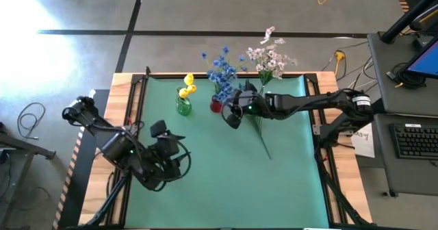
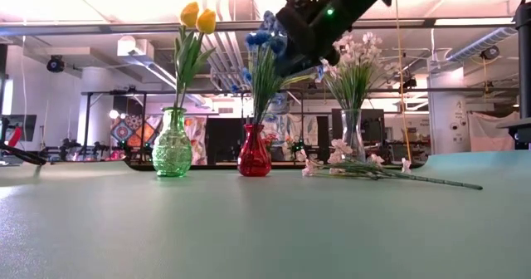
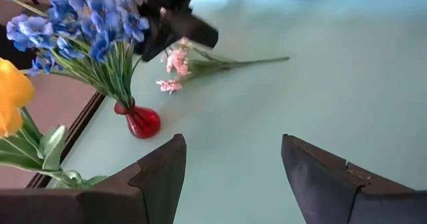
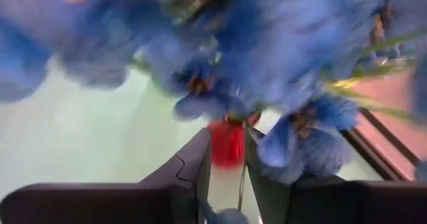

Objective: Sort flowers into vase by color
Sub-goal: Put the blue flower into the red vase, then put the white flower into the transparent vase

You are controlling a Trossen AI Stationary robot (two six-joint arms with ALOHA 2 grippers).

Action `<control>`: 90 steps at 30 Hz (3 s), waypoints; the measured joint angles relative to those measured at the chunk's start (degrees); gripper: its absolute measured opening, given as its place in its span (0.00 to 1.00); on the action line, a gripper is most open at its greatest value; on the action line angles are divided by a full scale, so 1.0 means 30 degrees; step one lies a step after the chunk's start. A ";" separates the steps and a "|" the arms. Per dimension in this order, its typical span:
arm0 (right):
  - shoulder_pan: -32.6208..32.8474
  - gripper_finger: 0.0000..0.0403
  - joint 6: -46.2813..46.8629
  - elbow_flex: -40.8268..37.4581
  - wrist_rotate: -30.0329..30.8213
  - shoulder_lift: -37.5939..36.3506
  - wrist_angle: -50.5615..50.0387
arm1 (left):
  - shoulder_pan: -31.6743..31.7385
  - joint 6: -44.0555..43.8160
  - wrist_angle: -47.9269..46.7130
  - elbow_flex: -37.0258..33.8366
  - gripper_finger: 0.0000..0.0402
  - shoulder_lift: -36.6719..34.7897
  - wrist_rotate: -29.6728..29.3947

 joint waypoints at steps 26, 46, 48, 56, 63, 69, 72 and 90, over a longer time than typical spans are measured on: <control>0.4743 0.35 0.9219 -0.0714 -0.1756 -0.4503 -1.3418 | 0.0009 0.1849 0.8333 -0.6183 0.57 0.1114 0.0669; 0.1954 0.70 1.2129 -0.9821 -0.0862 -0.3351 -0.2173 | 0.0038 -0.1932 1.0960 -0.9369 0.57 0.1114 -0.1456; 0.1848 0.68 1.2059 -0.9966 -0.0848 -0.2737 -0.1805 | 0.0050 -0.1932 1.0955 -0.9369 0.57 0.1114 -0.1574; 0.2037 0.55 1.1990 -0.9738 -0.1166 -0.0500 -0.1741 | 0.0076 -0.1932 1.0961 -0.9369 0.57 0.1107 -0.2037; 0.3394 0.34 1.2143 -0.9712 -0.2096 -0.0890 -0.2918 | 0.0074 -0.1911 1.0956 -0.9369 0.57 0.1107 -0.2044; 0.4954 0.17 1.2674 -0.9788 -0.3428 -0.2205 -0.5378 | 0.0075 -0.1819 1.0919 -0.9369 0.57 0.1107 -0.2526; 0.5892 0.09 1.2611 -0.9788 -0.3683 -0.2785 -0.6130 | 0.0082 -0.1632 1.0848 -0.9369 0.57 0.1107 -0.2561; 0.8865 0.30 1.4155 -0.9788 -0.4566 -0.3716 -0.6412 | 0.0118 -0.1483 1.0831 -0.9369 0.57 0.1107 -0.2562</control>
